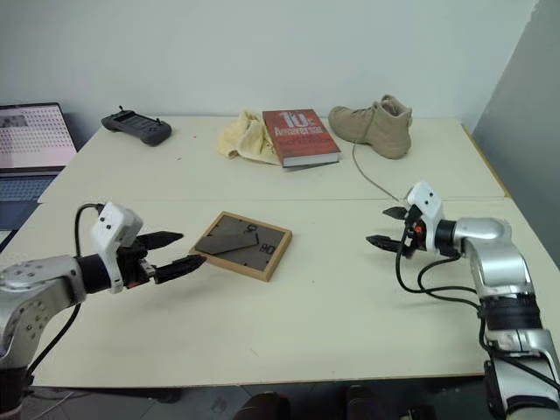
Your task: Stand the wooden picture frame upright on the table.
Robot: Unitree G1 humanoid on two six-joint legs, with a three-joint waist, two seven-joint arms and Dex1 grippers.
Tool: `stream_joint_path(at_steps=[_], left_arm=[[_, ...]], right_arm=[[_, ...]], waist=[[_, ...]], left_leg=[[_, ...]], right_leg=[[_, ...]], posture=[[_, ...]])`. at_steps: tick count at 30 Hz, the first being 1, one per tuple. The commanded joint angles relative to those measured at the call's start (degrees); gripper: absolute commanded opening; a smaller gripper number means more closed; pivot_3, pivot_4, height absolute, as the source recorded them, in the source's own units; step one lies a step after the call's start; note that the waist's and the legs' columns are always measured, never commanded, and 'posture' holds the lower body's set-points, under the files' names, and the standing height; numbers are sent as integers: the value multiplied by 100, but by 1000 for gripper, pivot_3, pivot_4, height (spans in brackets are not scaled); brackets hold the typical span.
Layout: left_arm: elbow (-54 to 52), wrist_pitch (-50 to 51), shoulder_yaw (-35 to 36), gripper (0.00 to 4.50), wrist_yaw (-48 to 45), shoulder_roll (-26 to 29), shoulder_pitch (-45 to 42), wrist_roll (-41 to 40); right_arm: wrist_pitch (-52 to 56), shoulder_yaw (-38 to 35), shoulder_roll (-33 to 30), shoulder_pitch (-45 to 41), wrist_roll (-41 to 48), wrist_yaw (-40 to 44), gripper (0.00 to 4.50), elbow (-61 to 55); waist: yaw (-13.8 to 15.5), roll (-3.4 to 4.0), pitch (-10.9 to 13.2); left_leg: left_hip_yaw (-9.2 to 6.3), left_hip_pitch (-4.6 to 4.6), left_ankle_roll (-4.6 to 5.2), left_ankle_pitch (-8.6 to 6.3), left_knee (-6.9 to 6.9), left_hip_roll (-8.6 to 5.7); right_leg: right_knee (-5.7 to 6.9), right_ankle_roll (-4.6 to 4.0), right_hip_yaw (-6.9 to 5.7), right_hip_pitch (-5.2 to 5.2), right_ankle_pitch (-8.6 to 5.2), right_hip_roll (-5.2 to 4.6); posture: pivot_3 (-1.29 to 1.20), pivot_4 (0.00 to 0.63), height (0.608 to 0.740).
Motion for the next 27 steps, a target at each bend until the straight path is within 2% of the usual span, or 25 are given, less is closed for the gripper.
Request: stream_joint_path(at_steps=[1, 6, 19, 21, 22, 27], left_arm=[[323, -185, -31, 4500, -180, 119, -296, 90], [383, -209, -87, 4500, -248, 92, -381, 150], [263, -253, 143, 4500, 11, -38, -150, 209], [234, -69, 328, 4132, 42, -57, -120, 8], [213, 33, 426, 4092, 44, -80, -84, -114], [-99, 183, 738, 2996, 311, -240, 415, -202]], right_arm=[[221, -233, -128, 32, 219, -264, 4440, -472], [333, -234, -214, 59, 354, -377, 4440, -572], [-8, 84, -65, -431, 387, -433, 4440, 82], [-25, 150, 15, -588, 436, -373, 4063, 246], [-82, 213, 50, -660, 422, -316, 3992, 349], [-563, 580, 593, -1237, 142, -490, 2792, 1167]], waist=[[-15, 0, 0], [-9, 0, 0], [-25, -1, 0], [-25, -1, 0], [-26, -1, 0], [-82, -1, 0]], left_leg=[[1, 0, 0, 0, 0, 0], [1, -2, 3, -2, 1, 0], [1, -1, 6, -3, 2, 0], [1, -2, 6, -3, 2, 0], [2, -2, 6, -3, 3, 0], [1, 0, 6, -3, 2, 0]], right_leg=[[0, 0, 2, 0, 0, 1], [-2, 1, -1, 0, 0, 0], [-1, 0, 0, 0, 0, 0], [-2, 0, 0, 0, 0, -1], [-2, 1, 0, 0, 0, -1], [0, 1, 1, 0, 0, -1]], posture=[[0, 150, 740], [0, 150, 740], [0, 150, 740], [0, 150, 740], [0, 150, 740], [0, 150, 740]])
